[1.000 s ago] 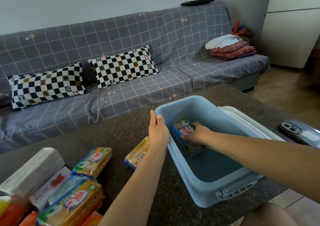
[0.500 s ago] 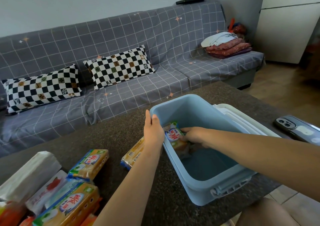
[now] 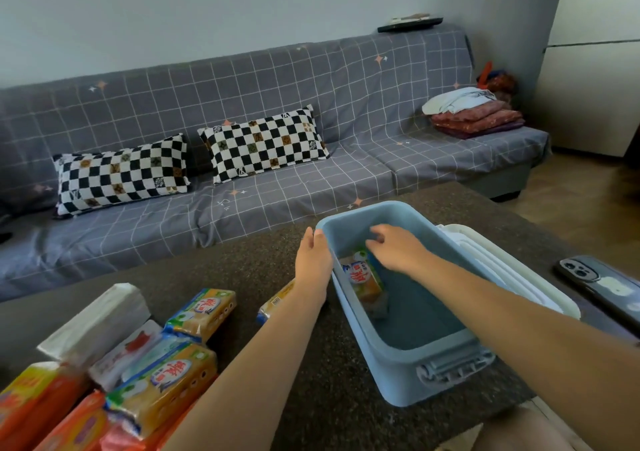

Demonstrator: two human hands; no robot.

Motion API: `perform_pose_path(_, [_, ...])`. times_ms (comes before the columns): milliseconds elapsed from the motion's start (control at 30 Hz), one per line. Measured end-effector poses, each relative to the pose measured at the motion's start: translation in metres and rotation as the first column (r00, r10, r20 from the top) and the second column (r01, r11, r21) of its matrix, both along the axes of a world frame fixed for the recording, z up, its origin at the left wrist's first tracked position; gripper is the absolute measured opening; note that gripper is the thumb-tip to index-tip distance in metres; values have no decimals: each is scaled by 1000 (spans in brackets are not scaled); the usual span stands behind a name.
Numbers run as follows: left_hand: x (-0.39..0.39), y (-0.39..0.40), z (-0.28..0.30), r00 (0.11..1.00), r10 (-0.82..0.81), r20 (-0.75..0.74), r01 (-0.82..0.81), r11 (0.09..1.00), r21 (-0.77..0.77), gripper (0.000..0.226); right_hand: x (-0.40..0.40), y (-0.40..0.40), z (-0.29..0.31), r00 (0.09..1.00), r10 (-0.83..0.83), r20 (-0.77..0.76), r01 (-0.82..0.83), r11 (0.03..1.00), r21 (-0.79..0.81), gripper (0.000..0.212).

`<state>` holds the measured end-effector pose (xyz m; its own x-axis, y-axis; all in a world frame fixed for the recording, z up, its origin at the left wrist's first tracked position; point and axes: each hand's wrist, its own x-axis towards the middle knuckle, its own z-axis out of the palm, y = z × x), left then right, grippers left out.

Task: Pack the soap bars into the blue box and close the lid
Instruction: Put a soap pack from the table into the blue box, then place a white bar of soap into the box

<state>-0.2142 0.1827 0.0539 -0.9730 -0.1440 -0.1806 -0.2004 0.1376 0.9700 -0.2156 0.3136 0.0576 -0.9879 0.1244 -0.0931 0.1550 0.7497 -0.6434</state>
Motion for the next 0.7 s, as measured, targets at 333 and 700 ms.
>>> perform_pose_path(333, [55,-93,25,967,93,-237,-103,994,-29,35,73,-89,54,915,106,-389,-236,924,-301,35])
perform_pose_path(700, [69,-244,-18,903,332,-273,-417,832,-367,27,65,-229,-10,906,319,-278,-393,878,-273,32])
